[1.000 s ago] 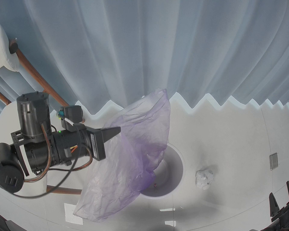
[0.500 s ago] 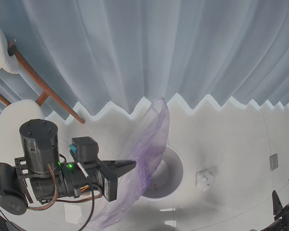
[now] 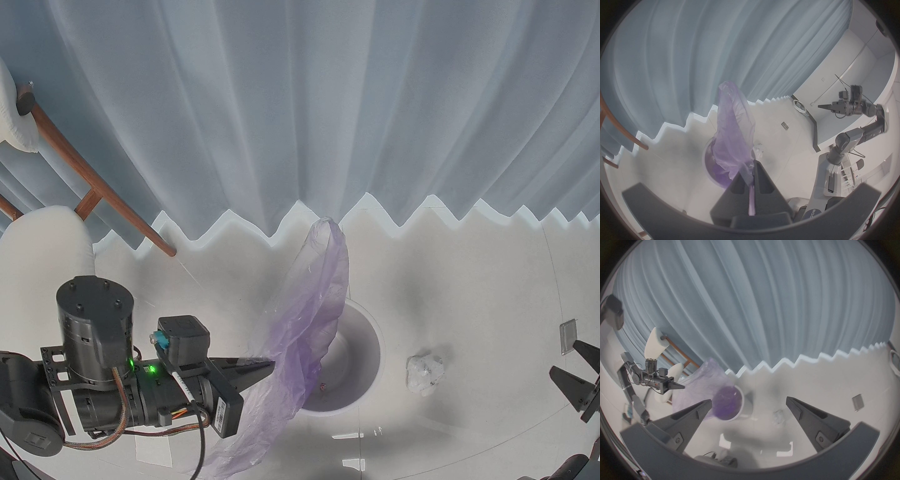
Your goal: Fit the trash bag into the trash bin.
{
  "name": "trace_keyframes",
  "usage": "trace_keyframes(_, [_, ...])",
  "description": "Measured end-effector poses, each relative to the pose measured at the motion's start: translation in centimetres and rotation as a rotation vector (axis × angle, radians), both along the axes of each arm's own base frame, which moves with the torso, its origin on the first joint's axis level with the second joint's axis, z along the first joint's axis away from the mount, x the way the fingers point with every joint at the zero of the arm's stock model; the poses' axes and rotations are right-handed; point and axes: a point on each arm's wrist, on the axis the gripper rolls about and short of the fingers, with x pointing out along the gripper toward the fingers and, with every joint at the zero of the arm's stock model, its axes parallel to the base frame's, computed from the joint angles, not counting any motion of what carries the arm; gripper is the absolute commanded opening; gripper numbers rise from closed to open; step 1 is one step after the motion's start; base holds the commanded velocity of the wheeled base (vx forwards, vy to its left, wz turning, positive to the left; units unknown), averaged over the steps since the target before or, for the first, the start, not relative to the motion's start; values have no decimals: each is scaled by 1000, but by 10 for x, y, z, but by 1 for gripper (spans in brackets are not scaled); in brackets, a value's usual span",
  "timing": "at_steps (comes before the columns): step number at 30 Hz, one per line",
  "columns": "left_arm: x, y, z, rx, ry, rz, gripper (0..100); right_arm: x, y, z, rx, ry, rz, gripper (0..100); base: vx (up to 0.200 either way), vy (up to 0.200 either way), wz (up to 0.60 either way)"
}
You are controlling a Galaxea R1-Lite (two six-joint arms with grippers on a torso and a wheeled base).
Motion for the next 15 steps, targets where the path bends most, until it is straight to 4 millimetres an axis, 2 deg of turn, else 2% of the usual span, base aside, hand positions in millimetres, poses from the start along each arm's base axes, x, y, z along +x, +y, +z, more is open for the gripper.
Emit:
trace_keyframes(4, [3, -2, 1, 3, -5, 0, 0, 31, 12, 17, 16, 113, 84, 100, 0, 0, 0])
trace_keyframes(8, [6, -6, 2, 4, -12, 1, 0, 68, 31, 32, 19, 211, 167, 100, 0, 0, 0])
trace_keyframes(12, [11, -11, 2, 6, -15, 1, 0, 102, 62, 43, 4, 276, 257, 100, 0, 0, 0])
trace_keyframes(15, [15, -16, 2, 11, -14, 0, 0, 125, 95, 53, 1, 297, 321, 100, 0, 0, 0])
